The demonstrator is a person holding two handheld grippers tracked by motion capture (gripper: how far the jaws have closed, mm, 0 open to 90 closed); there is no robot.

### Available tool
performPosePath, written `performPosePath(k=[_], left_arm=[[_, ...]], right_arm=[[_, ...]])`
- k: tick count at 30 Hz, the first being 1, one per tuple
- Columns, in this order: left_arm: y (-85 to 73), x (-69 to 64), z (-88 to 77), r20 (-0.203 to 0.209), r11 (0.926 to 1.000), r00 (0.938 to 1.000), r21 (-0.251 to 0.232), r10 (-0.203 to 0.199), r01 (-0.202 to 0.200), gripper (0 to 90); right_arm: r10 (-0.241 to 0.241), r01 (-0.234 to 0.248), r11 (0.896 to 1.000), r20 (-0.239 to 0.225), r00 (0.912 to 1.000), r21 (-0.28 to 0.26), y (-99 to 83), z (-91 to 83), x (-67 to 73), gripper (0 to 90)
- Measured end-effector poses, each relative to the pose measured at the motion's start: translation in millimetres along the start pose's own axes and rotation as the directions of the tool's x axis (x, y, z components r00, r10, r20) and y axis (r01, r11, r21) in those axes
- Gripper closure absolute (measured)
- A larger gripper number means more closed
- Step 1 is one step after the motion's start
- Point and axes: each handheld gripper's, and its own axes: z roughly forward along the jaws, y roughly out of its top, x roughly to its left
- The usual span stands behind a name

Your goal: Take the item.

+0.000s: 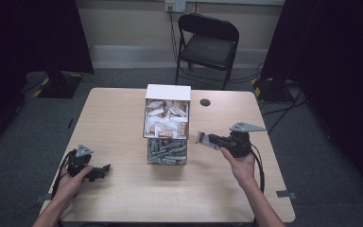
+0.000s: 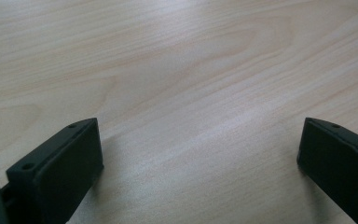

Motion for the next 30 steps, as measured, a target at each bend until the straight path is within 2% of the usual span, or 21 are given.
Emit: performPosePath(k=[16,30], left_arm=[[0.0,0.0,0.0,0.0,1.0,1.0,0.0,0.0,0.0,0.0],[0.0,0.0,0.0,0.0,1.0,1.0,0.0,0.0,0.0,0.0]], right_arm=[[0.032,-0.033,0.996,0.022,0.9992,0.08,-18.5,36.4,-15.9,90.0],[0.057,-0.06,0.99,0.026,0.998,0.129,-32.1,57.6,-22.7,89.9]])
